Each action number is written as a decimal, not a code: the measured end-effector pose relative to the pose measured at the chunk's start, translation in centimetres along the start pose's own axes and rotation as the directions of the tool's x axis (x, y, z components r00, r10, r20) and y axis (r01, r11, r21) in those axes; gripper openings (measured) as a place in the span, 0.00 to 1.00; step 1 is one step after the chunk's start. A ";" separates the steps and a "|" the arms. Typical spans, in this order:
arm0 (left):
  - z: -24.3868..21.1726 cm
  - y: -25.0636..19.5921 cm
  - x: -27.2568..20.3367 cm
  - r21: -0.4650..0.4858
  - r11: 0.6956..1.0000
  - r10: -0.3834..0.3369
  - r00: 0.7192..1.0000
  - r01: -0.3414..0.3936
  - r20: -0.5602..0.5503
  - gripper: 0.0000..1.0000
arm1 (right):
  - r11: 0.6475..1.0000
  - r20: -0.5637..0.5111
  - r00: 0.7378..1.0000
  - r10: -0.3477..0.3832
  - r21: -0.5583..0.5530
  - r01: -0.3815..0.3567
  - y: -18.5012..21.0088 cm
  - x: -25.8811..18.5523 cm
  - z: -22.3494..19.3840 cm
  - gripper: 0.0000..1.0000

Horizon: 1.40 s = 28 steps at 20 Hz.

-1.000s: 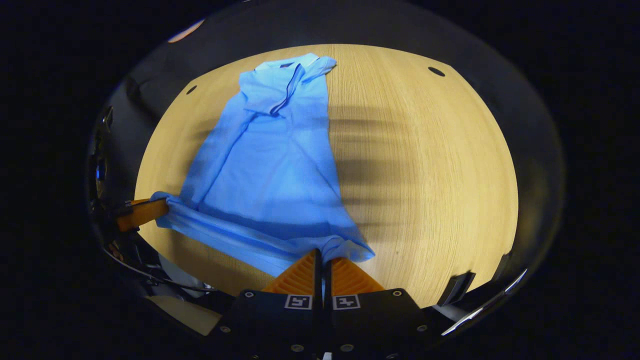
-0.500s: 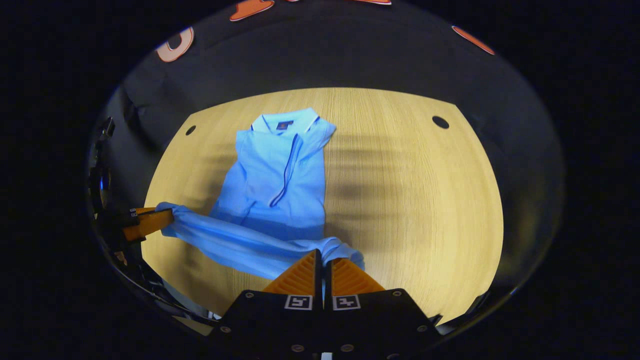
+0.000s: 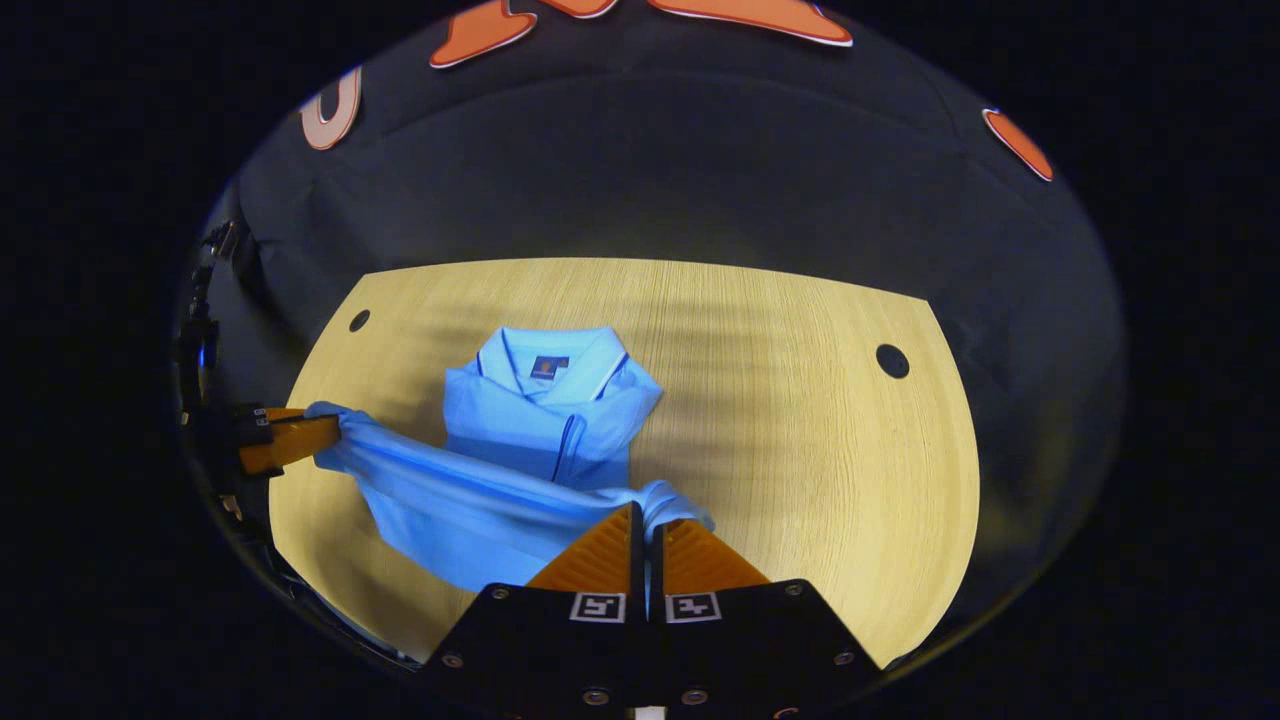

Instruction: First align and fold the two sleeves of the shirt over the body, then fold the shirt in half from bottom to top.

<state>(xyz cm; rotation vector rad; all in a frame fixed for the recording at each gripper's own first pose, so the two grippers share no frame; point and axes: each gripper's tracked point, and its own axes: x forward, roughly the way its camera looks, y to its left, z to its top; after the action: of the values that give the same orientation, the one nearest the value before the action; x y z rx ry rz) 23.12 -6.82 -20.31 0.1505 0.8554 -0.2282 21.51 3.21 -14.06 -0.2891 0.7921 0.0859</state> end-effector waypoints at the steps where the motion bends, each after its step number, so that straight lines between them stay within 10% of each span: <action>1: 0.6 0.1 0.8 0.000 1.000 0.001 1.000 -0.001 -0.002 0.04 | 1.000 0.001 1.000 -0.003 -0.001 0.003 -0.2 1.0 0.6 0.00; 11: 4.1 2.4 7.9 0.011 0.997 0.081 0.996 -0.082 0.041 0.04 | 0.997 0.012 0.999 -0.036 0.074 0.035 -1.2 8.7 3.1 0.06; 13: 4.5 2.9 7.6 0.002 0.995 0.097 0.993 -0.097 0.063 0.16 | 0.995 0.027 0.998 -0.062 0.075 0.060 -2.0 8.2 3.4 0.30; 16: 5.5 4.3 5.9 0.006 0.991 0.134 0.983 -0.136 0.125 0.79 | 0.991 0.040 0.996 -0.074 0.114 0.069 -2.3 6.5 3.6 1.00; 17: 6.4 4.8 4.7 0.006 0.988 0.154 0.975 -0.157 0.159 1.00 | 0.990 0.056 0.996 -0.075 0.124 0.067 -2.4 5.5 3.8 0.99; 28: 6.9 7.1 -15.4 -0.010 0.955 0.258 0.817 -0.296 0.516 1.00 | 0.994 0.391 0.917 -0.077 0.103 0.039 1.3 -11.0 3.4 0.99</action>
<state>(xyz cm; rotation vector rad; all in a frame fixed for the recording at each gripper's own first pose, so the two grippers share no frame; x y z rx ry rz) 20.28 0.64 -3.82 0.2658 0.2818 -0.0159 15.97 5.81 -4.25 -0.1967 0.3831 0.0484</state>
